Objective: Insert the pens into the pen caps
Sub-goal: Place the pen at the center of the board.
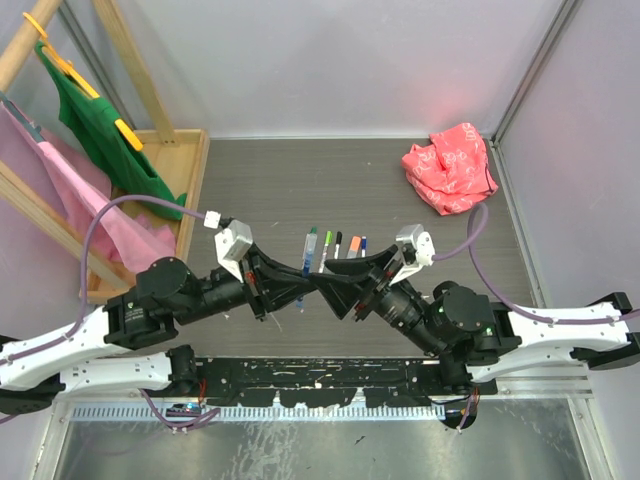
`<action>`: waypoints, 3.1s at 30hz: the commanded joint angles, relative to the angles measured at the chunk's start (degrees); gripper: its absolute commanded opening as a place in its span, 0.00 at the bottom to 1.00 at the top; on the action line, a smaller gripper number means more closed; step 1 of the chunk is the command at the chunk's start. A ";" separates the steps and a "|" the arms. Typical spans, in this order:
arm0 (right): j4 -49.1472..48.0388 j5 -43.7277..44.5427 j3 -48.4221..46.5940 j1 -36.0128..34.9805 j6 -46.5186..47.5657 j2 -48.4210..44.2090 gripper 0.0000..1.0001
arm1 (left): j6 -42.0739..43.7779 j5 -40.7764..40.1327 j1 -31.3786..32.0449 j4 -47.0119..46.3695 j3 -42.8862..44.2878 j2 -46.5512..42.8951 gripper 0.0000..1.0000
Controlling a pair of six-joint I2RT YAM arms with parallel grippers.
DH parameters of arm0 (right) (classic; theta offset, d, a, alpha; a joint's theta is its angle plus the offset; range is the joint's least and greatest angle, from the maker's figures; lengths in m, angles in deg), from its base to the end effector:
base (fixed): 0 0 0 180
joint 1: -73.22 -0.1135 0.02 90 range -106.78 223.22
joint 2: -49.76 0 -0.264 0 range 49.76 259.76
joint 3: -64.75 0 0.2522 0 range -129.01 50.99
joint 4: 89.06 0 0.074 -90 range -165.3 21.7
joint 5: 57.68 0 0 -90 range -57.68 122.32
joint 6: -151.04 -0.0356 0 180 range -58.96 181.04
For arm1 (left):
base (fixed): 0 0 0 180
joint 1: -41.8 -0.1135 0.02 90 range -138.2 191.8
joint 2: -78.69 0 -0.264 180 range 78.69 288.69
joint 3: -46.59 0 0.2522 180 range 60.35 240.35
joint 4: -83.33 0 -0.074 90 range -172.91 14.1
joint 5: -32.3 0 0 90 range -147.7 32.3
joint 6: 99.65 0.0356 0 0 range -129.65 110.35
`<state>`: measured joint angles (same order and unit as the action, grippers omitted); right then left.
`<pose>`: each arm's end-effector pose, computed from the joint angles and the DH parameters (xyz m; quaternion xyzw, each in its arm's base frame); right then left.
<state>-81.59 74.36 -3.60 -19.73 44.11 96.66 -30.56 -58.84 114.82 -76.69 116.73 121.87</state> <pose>0.0150 0.1728 0.4228 -0.1313 0.6269 0.4751 0.6033 0.0477 -0.1538 0.4218 0.2844 0.5986 -0.5428 0.5158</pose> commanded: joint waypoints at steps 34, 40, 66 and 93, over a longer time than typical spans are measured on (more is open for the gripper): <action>38.55 -8.53 0.74 28.43 -9.75 4.54 0.99 | -7.60 -10.22 -22.22 25.90 1.20 12.68 0.00; 37.27 -12.79 4.51 32.68 -9.63 2.82 0.99 | -5.79 -5.30 -28.82 23.26 0.46 20.25 0.00; 33.52 -19.91 16.04 33.18 -15.04 -6.47 0.99 | -2.01 -5.36 -36.48 19.23 16.71 58.65 0.01; 32.15 -21.90 16.61 33.17 -15.31 -4.32 0.99 | -0.66 -8.82 -37.23 18.27 15.76 66.06 0.20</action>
<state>-46.03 53.22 13.29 13.34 29.32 92.29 -31.98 -66.01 78.05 -56.56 133.16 187.77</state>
